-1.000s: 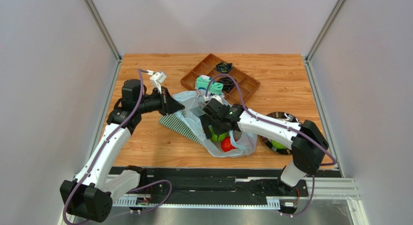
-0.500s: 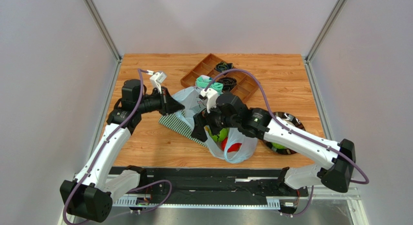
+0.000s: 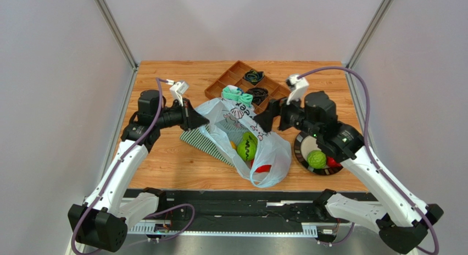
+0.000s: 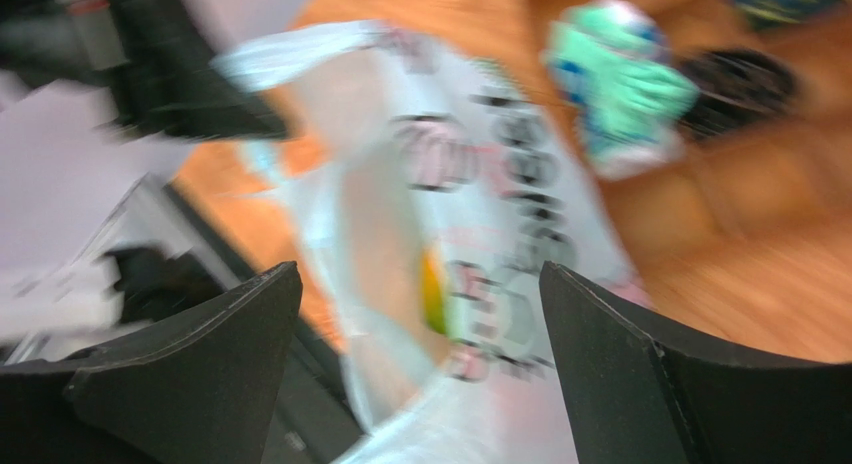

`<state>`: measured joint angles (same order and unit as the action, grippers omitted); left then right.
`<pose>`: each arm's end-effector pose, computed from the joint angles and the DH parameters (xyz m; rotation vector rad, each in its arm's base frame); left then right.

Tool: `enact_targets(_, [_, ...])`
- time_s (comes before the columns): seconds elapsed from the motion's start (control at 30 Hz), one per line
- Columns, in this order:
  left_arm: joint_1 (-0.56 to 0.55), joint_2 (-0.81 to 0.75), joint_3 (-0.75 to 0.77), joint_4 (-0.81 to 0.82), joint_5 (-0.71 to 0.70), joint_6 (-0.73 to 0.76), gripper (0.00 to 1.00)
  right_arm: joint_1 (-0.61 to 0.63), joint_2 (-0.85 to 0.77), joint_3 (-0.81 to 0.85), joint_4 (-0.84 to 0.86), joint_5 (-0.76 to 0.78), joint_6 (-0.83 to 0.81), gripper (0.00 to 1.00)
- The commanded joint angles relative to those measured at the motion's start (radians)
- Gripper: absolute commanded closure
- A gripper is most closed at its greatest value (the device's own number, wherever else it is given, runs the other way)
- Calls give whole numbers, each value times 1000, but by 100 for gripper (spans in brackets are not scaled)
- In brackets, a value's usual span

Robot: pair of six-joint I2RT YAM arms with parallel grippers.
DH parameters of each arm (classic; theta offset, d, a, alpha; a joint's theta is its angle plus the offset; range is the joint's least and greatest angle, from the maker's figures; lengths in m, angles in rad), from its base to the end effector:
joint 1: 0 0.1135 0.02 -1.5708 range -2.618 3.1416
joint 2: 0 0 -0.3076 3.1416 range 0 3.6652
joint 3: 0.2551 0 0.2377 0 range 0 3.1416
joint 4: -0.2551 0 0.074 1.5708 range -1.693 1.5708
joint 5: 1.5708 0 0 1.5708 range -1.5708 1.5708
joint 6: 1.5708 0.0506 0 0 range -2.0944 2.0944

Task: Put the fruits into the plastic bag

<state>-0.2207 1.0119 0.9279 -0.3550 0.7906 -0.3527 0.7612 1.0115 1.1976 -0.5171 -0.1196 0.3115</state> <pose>0.1778 -0.0768 0.3682 0.3944 2.0171 -1.1520 0.1328 0.1349 0.4354 -0.5260 1.9188 0.8273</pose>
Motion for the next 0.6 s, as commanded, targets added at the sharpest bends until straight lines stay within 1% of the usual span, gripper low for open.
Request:
enact_targets(0.0, [6, -3, 5, 28, 6, 8, 100, -183, -60, -18, -265, 292, 93, 4])
enact_targets(0.03, [6, -3, 5, 27, 6, 8, 100, -247, -66, -35, -303, 334, 110, 1])
enact_targets(0.07, [6, -6, 3, 28, 6, 8, 100, -282, -82, -52, -360, 366, 123, 0])
enact_targets(0.1, [6, -4, 5, 27, 4, 8, 100, -319, -93, -67, -377, 379, 132, 0])
enact_targets(0.13, [6, -4, 5, 28, 4, 8, 100, -391, -105, -111, -389, 371, 153, 0])
enact_targets(0.2, [6, -1, 5, 28, 4, 8, 100, -462, -146, -156, -412, 360, 181, 0])
enact_targets(0.23, [6, -2, 5, 28, 4, 8, 100, -533, -157, -179, -422, 363, 199, 0])
enact_targets(0.27, [6, -1, 5, 28, 4, 8, 100, -565, -168, -214, -443, 371, 210, 0])
enact_targets(0.37, [6, 1, 3, 30, 9, 4, 100, -677, -205, -286, -472, 461, 248, 0])
enact_targets(0.43, [6, 2, 3, 30, 9, 4, 100, -747, -223, -306, -481, 486, 251, 0])
enact_targets(0.47, [6, 4, 2, 30, 10, 4, 100, -752, -229, -323, -491, 497, 256, 0])
enact_targets(0.53, [6, 7, 2, 30, 9, 4, 100, -827, -243, -343, -494, 506, 271, 0])
enact_targets(0.57, [6, 5, 2, 30, 9, 4, 100, -838, -244, -352, -494, 530, 281, 0])
